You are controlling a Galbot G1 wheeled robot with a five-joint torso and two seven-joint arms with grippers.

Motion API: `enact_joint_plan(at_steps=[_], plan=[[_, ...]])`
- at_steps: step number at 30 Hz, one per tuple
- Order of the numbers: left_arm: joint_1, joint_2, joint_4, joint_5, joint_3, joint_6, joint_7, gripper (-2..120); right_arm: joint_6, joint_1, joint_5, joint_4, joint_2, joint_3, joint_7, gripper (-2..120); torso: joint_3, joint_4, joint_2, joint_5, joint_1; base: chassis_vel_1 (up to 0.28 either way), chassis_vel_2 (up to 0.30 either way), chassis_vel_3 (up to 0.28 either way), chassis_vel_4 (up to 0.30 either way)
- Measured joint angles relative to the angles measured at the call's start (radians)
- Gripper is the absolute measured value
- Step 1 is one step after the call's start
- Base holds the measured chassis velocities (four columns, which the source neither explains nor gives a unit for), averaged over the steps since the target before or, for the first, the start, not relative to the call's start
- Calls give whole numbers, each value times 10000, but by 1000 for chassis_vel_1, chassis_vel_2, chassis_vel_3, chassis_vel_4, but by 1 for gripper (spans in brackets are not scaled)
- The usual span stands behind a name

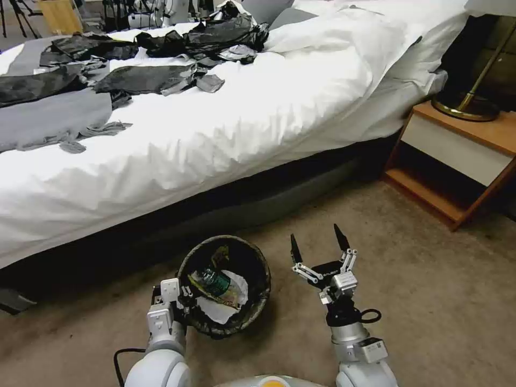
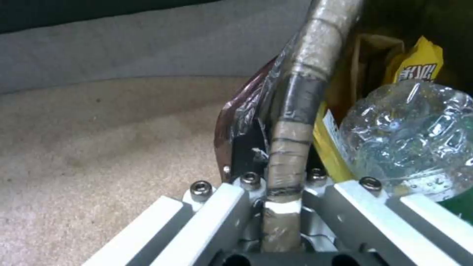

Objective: Pick up the trash bin, then pick up the garbage from the floor and place it into the trash bin.

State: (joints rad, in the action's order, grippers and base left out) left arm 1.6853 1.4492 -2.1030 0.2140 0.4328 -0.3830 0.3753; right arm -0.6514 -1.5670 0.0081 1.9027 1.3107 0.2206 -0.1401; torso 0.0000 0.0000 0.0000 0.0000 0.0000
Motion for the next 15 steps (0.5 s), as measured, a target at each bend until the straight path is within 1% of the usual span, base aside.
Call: enact_joint_plan(at_steps=[6,15], plan=[[31,10,-69,5,-17,-8,-14,0,-8,154,65,-186,18,14,-219,100,0,0,0,0,0,11,17,8,10],[81,-2,-154,22,-15,-38,-20,0,84,264,15,-263,69,18,-372,100,0,0,0,0,0,68,73,66,69]])
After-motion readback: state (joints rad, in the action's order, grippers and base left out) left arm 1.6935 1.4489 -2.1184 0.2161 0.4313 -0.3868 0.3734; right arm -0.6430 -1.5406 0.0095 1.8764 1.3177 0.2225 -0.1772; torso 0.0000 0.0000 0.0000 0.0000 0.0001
